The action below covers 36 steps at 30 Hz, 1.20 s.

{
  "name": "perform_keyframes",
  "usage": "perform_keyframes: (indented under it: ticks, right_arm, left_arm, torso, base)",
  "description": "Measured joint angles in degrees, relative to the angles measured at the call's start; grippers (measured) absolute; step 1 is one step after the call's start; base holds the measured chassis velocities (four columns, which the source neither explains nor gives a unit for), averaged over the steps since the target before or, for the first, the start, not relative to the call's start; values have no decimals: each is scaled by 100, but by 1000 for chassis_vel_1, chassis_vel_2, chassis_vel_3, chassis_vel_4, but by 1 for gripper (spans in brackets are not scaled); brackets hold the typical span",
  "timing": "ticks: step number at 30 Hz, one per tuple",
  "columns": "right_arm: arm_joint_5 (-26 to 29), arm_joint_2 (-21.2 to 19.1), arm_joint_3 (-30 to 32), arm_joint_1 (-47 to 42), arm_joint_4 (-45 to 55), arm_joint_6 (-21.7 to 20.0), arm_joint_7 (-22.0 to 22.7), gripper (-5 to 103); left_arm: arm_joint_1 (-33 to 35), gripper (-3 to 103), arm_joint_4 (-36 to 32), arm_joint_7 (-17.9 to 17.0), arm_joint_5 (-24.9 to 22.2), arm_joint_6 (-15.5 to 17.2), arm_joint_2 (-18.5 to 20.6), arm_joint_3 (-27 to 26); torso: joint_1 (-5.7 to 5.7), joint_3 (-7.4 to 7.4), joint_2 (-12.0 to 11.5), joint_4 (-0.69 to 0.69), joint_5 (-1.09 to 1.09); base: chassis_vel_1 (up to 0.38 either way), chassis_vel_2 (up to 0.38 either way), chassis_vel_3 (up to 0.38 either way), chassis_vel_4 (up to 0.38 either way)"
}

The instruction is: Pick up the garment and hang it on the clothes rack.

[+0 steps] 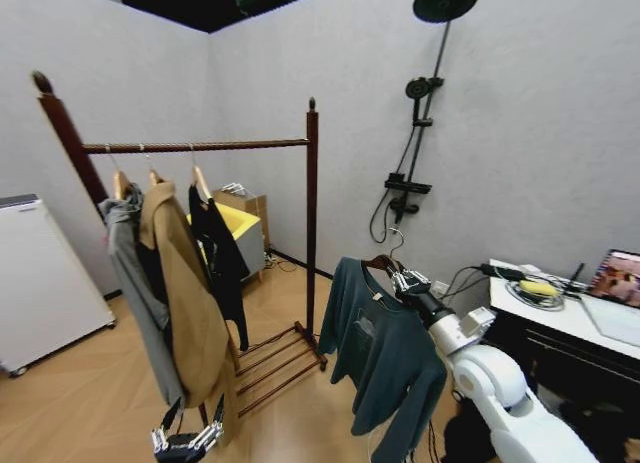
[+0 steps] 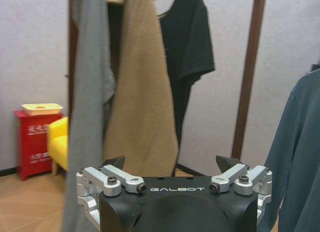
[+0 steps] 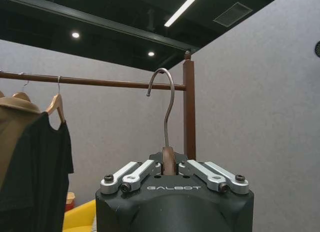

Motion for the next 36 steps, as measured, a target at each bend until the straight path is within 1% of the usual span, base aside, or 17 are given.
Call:
perform_keyframes:
  ticks: [3,4,7,9,11,13,19,31,36]
  right_arm:
    - [3,0,4,-9,2,0,-5,10]
    - [4,1,5,-10,3,0,-11,10]
    - [17,-6,5,11,5,-1,-13,10]
    - [36,-29,6,49,5,-5,-13,10]
    - [41,-33,6,55,5,-9,-13,10]
    - [47,-48,-1,56,6,-20,-13,10]
    - [59,-60,-58,118,8,-37,-15,10]
    - [52,-49,-188,238,-71,-47,-6,10]
    - [48,-45,-309,379,-123,-66,25,10]
  left_arm:
    - [0,100,0,0,0,0,0,0]
    - [0,100,0,0,0,0,0,0]
    - [0,100,0,-1,0,0,0,0]
    - [-1,100,0,0,0,0,0,0]
    - [0,100,0,0,0,0,0,0]
    - [-1,100,0,0,0,0,0,0]
    - [0,100,0,0,0,0,0,0]
    - [0,100,0,0,0,0,0,0]
    - [-1,100,0,-1,0,0,0,0]
  torso:
    - [4,3,6,0,0]
    - [5,4,6,2,0]
    - [28,26,51,0,0]
    - [74,74,149,-2,0]
    - [90,91,183,-1,0]
    - [151,156,310,-1,0]
    - [212,220,432,-1,0]
    - [224,234,461,-2,0]
    - [196,204,398,-2,0]
  base:
    - [127,102,90,102]
    - [59,67,84,34]
    - [26,61,24,10]
    - [0,0,0,0]
    - [0,0,0,0]
    - [0,0,0,0]
    - [0,0,0,0]
    - [15,17,16,16]
    - [66,62,60,53]
